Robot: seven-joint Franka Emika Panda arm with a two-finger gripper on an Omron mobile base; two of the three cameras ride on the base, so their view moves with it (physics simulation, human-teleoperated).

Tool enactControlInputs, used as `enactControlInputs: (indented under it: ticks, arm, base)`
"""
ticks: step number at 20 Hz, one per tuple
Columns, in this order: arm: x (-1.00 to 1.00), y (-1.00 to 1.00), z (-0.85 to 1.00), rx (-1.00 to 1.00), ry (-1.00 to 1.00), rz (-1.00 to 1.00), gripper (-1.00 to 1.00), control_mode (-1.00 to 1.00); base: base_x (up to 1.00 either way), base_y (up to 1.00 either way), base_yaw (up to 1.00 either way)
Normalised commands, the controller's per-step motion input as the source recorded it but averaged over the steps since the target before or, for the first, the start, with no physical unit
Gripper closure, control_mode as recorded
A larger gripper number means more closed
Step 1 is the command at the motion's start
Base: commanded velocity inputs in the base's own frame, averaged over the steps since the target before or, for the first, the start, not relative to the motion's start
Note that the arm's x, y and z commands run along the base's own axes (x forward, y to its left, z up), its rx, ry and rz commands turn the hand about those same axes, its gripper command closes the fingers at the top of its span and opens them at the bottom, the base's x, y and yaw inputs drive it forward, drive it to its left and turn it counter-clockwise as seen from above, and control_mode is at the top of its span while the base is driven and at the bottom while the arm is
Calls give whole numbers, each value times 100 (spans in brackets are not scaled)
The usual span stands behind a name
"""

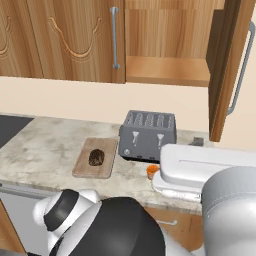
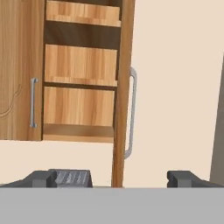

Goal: Pick the bread, place it on the cutting board, pick the jam, place it on the counter, and close the cabinet.

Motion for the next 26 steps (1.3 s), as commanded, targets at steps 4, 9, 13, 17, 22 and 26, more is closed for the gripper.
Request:
enactControlInputs:
  ticks: [4, 9, 13, 17, 22, 26]
  arm:
    - [32, -8, -13, 0, 0, 2, -100, -100]
    - [34, -8, -12, 0, 0, 1, -100, -100]
    - [35, -8, -12, 0, 0, 0, -100, -100]
    - [37, -6, -11, 0, 0, 0, -100, -100]
    - [31, -4, -11, 0, -2, 0, -100, -100]
    - [24, -2, -10, 0, -5, 0, -100, -100]
  base:
    - [0, 0, 0]
    - [0, 0, 0]
    - [0, 0, 0]
    - [0, 0, 0]
    - [0, 0, 0]
    - [0, 0, 0]
